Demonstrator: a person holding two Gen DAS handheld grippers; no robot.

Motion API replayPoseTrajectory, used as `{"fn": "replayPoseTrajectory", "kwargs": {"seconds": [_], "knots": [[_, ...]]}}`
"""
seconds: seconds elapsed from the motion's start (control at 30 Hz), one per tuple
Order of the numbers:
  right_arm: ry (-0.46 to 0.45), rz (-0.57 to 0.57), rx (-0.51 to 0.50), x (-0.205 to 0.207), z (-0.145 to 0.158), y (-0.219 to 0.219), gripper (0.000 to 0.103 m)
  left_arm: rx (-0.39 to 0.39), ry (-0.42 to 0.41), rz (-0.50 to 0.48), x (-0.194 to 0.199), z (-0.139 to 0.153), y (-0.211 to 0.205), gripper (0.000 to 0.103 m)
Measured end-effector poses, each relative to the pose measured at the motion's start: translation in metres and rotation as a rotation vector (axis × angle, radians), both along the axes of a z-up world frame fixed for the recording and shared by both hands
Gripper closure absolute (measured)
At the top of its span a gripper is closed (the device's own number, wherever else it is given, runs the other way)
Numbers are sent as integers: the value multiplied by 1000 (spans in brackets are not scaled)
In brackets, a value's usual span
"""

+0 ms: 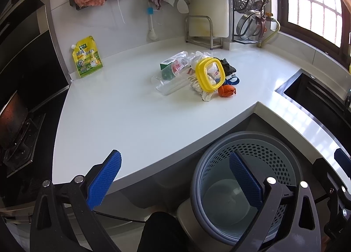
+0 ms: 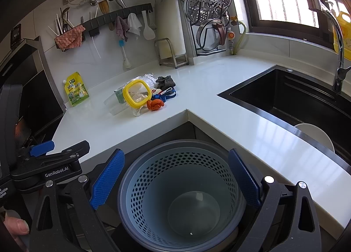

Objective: Collect trash

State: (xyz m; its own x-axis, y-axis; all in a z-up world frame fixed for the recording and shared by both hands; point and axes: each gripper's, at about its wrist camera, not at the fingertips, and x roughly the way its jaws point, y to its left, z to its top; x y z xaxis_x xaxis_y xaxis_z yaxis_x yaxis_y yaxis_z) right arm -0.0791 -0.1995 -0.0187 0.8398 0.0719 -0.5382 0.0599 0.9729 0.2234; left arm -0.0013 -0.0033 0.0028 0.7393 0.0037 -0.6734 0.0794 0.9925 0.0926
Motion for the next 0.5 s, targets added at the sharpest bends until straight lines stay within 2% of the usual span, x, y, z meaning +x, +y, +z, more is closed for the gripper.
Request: {"fn": "replayPoseTrajectory", "kwargs": {"seconds": [0.5], "knots": [[0,-1,0,0,3,-2,12,0,-12,8,0,1,1,6]]}}
